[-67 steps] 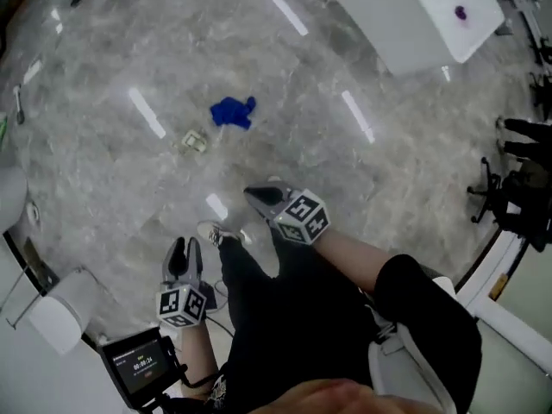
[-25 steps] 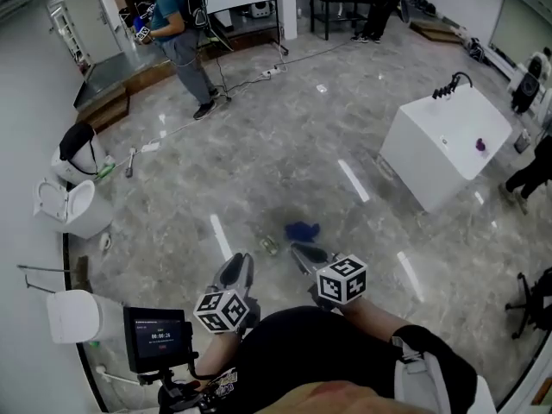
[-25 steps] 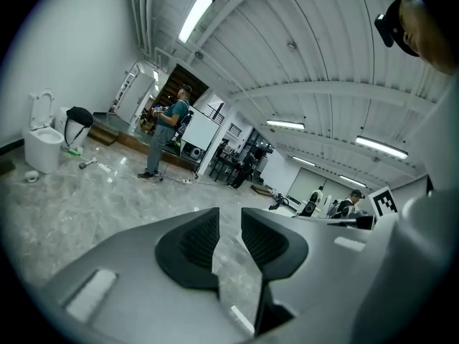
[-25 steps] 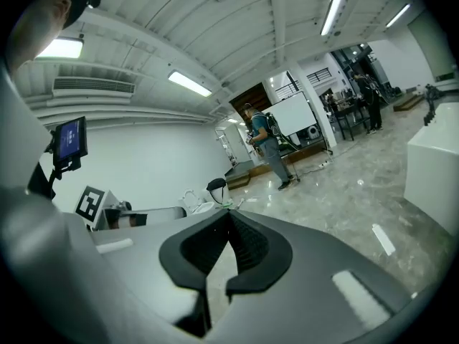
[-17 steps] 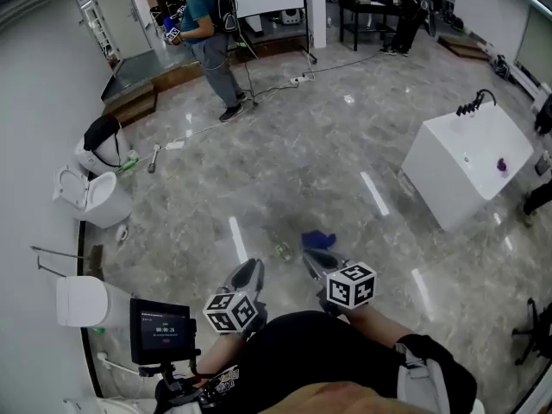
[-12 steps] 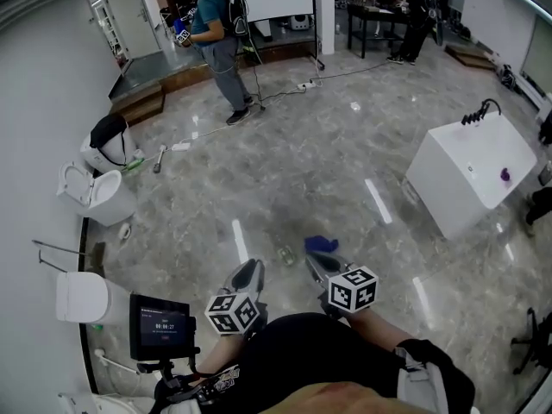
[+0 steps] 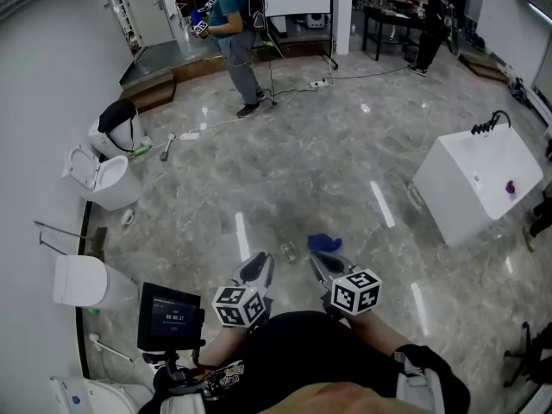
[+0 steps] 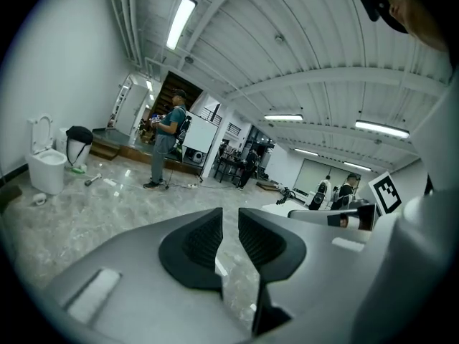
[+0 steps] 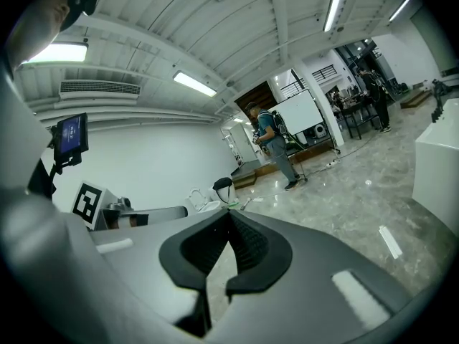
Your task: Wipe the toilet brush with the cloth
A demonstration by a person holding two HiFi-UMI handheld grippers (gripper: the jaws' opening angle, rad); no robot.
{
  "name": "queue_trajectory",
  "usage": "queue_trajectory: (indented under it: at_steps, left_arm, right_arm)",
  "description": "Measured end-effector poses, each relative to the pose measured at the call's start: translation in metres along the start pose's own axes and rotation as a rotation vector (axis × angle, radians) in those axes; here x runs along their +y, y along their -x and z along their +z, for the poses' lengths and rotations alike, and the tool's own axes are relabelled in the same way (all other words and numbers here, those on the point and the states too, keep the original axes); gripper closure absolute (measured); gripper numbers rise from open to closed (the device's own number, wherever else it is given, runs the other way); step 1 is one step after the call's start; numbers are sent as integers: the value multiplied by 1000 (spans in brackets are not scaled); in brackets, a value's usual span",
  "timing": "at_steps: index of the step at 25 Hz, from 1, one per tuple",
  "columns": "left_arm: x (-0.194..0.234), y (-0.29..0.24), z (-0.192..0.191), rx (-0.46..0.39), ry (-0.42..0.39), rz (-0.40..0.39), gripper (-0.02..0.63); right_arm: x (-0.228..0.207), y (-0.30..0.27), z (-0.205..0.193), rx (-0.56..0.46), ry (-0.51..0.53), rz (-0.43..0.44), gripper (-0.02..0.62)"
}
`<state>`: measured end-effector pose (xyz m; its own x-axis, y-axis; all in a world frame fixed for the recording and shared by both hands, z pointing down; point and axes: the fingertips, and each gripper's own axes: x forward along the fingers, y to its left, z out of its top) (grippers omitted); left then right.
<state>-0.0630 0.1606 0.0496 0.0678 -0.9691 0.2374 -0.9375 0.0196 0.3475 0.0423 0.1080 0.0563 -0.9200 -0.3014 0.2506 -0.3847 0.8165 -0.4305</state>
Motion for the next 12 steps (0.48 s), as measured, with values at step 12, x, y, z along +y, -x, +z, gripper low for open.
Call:
queue_trajectory:
  at_steps: [12]
  left_arm:
    - [1,0,-1,-3,-43,11,548]
  right_arm:
    - [-1,-1,-2,3,-8,-6,594]
